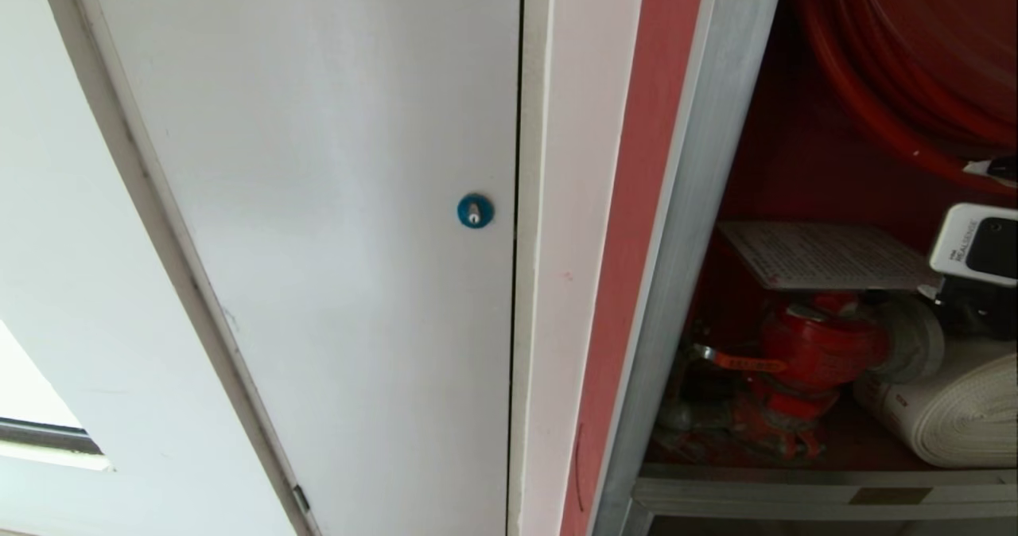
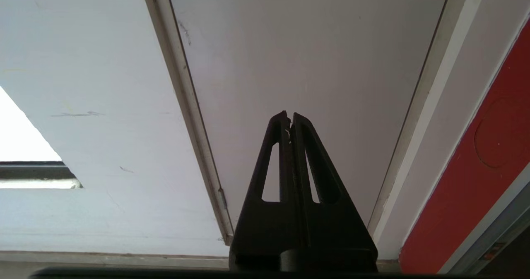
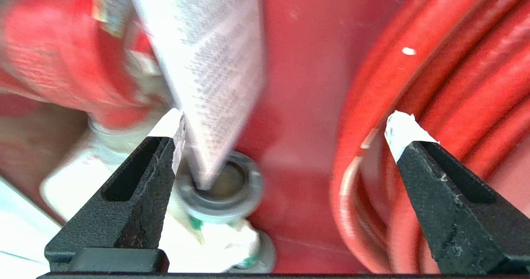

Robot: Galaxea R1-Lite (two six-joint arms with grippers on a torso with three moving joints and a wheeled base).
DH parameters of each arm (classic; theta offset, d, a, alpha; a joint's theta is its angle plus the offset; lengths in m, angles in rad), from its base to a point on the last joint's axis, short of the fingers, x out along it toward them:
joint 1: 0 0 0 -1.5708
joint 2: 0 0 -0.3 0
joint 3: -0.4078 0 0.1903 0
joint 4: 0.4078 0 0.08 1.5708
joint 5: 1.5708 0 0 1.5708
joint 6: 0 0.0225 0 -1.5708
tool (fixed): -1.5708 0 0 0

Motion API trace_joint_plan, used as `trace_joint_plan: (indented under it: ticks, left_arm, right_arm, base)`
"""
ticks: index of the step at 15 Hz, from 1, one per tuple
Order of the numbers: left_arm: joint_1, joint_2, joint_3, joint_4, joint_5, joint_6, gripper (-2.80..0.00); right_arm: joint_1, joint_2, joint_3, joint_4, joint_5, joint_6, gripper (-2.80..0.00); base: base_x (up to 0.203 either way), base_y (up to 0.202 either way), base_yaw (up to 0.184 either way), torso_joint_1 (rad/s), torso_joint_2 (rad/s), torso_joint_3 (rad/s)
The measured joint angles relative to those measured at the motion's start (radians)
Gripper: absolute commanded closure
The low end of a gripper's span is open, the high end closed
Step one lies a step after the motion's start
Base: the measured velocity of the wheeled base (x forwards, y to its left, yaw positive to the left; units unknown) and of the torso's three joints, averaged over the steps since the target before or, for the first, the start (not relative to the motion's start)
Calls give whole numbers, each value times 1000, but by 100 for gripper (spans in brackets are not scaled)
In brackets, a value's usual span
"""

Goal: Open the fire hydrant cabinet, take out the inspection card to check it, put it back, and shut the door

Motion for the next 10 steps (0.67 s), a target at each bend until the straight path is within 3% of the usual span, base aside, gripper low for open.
trace_joint_plan:
  ticks: [8,9,10]
  left_arm:
    - [0,0,0,0,0,0,0]
    - [0,0,0,0,0,0,0]
    - [0,0,0,0,0,0,0]
  right_arm:
    - [0,-83,91,11,32,14,-280]
    - [0,-98,95,36,36,14,0]
    - [0,-115,96,64,39,14,0]
  base:
    - [0,0,0,0,0,0]
    - [0,0,0,0,0,0]
    - [0,0,0,0,0,0]
